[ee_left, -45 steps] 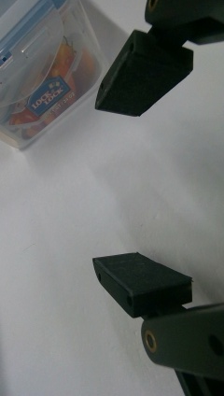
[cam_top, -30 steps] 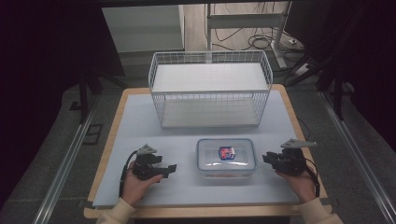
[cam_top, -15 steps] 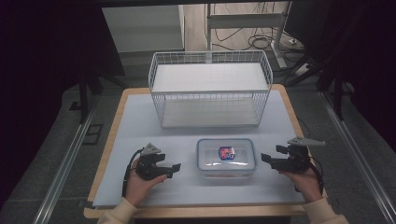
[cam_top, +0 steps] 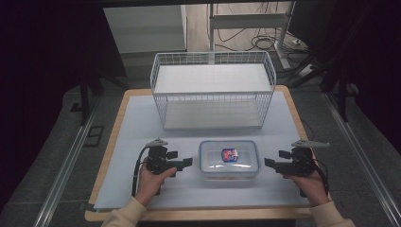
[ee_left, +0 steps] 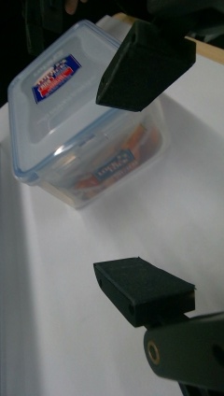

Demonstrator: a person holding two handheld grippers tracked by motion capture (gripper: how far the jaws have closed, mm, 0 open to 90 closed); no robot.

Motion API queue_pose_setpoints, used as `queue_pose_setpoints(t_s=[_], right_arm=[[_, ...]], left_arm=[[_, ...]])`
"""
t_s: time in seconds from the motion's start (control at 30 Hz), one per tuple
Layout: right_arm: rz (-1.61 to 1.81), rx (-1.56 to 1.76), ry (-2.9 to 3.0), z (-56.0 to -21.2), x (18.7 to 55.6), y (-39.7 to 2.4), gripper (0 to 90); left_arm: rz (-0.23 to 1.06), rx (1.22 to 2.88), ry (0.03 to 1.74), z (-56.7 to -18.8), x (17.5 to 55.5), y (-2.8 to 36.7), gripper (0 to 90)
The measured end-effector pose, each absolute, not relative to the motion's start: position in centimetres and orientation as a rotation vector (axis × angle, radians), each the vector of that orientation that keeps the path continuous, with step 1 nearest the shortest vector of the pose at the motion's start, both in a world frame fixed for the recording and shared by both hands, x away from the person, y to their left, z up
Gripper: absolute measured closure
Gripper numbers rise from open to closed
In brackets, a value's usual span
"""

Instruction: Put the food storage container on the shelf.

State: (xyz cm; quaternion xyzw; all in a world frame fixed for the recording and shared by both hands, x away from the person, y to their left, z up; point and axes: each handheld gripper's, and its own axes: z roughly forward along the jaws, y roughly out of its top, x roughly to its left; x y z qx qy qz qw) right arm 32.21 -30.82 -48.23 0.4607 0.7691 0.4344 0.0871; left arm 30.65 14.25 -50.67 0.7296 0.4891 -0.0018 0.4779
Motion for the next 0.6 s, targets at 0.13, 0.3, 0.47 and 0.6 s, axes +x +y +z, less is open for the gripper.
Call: queue_pose_setpoints(t_s=[0.13,0.3,0.47,0.6], right_arm=[[1.313,1.366,2.291,-48.0,32.3,-30.6,17.8],[1.318,1.37,2.29,-47.8,32.4,-30.5,17.8],[1.313,1.375,2.283,-47.8,32.4,-30.5,17.8],[1.312,1.374,2.278,-47.7,32.4,-30.6,17.8]], left_arm=[[-0.048,1.785,1.194,-51.0,31.2,13.6,17.0],[-0.096,1.78,1.201,-51.3,31.7,12.9,16.9],[-0.139,1.754,1.216,-51.6,32.4,11.9,16.6],[-0.182,1.747,1.22,-51.8,33.0,11.2,16.5]])
